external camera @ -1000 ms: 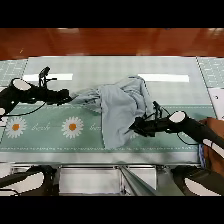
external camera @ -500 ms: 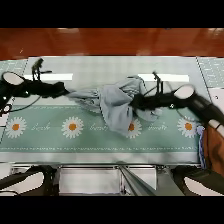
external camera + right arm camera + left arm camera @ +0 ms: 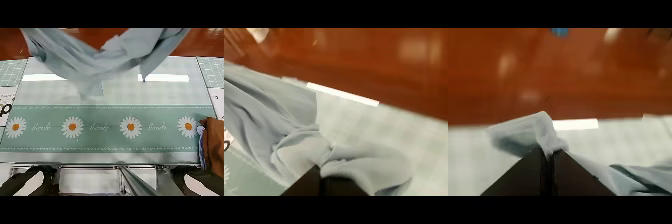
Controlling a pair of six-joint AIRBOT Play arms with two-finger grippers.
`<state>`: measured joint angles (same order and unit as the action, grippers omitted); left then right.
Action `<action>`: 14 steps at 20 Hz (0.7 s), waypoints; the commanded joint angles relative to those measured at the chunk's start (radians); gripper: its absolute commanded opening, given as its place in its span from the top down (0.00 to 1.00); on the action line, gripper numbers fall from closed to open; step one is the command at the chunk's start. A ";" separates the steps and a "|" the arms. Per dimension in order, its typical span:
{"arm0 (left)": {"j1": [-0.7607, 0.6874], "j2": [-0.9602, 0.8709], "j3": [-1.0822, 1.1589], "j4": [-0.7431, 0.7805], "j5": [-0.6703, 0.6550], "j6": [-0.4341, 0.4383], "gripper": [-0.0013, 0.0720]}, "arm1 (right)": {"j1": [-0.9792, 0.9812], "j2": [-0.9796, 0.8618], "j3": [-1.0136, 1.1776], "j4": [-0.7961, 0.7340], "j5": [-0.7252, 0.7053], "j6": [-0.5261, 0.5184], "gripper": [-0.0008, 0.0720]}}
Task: Fold the shirts.
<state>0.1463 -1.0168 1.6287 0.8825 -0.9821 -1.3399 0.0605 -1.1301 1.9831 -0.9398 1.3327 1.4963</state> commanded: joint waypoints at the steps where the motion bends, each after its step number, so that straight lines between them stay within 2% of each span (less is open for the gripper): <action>1: 0.039 0.158 0.114 0.047 0.001 -0.007 0.95 | -0.011 0.124 0.144 -0.113 0.099 0.014 0.96; 5: 0.114 0.348 0.114 0.190 -0.032 -0.008 0.95 | -0.011 0.293 0.117 -0.296 0.206 0.049 0.96; 8: 0.130 0.445 0.114 0.280 -0.093 -0.008 0.95 | -0.011 0.407 0.013 -0.371 0.280 0.083 0.96; 10: 0.130 0.468 0.113 0.333 -0.221 -0.031 0.95 | -0.011 0.469 -0.088 -0.377 0.307 0.114 0.96; 11: 0.130 0.467 0.100 0.348 -0.298 -0.092 0.95 | -0.011 0.499 -0.155 -0.371 0.307 0.126 0.96; 14: 0.129 0.468 -0.058 0.344 -0.370 -0.113 0.95 | -0.011 0.555 -0.407 -0.320 0.296 0.142 0.96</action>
<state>0.2722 -0.5663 1.6695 1.1862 -1.2358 -1.4120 0.0502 -0.6407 1.7687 -1.2781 1.6131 1.6108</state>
